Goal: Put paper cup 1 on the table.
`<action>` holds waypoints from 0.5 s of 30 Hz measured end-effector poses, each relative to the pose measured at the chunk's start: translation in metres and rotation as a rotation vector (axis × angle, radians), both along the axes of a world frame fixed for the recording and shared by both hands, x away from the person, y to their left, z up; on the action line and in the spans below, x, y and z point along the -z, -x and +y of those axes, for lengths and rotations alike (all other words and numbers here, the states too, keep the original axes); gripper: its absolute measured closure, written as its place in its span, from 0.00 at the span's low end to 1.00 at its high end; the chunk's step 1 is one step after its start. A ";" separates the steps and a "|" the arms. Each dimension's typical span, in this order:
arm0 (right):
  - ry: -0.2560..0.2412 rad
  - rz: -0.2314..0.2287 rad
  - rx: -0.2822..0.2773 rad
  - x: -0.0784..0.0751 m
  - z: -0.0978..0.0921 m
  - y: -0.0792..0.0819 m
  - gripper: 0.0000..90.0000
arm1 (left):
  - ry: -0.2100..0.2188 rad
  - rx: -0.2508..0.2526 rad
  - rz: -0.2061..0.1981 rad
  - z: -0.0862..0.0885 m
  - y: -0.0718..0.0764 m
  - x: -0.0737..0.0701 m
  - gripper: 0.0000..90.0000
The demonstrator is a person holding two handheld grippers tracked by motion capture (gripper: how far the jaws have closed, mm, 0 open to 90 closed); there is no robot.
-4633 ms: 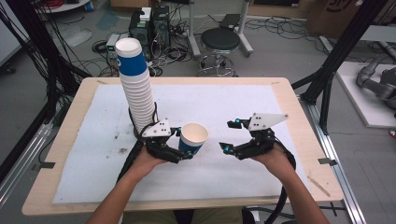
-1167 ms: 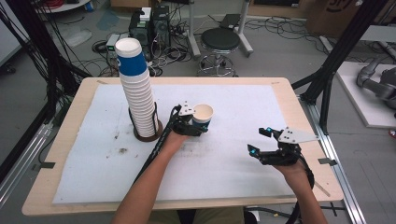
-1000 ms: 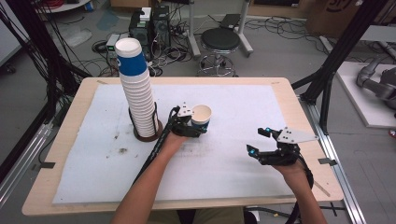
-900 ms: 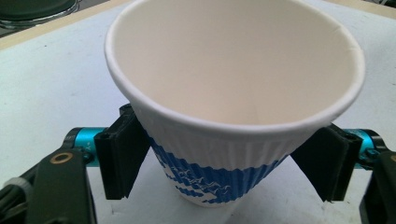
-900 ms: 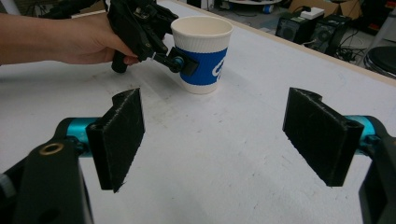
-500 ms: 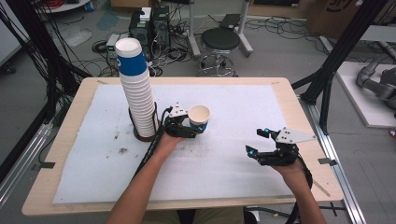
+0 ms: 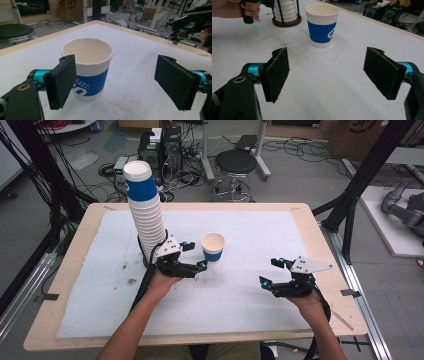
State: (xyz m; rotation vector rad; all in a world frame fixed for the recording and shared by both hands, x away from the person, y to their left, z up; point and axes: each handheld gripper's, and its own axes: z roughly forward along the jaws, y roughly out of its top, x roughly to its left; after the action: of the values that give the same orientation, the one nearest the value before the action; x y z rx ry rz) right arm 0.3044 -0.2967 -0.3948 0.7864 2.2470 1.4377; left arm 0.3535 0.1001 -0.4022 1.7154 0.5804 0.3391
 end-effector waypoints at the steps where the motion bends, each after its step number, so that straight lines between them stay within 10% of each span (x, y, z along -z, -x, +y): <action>1: 0.000 0.000 0.001 0.000 0.000 0.000 0.23 | 0.010 0.006 -0.006 0.002 0.004 -0.002 0.20; 15: 0.006 -0.006 0.022 0.001 0.002 -0.003 0.23 | 0.048 -0.028 -0.086 0.047 0.043 -0.017 0.21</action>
State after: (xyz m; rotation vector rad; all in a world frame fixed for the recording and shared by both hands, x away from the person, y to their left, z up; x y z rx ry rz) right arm 0.3075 -0.2949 -0.3956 0.8020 2.2306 1.4204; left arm 0.3110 0.1472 -0.3850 1.6391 0.5457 0.4138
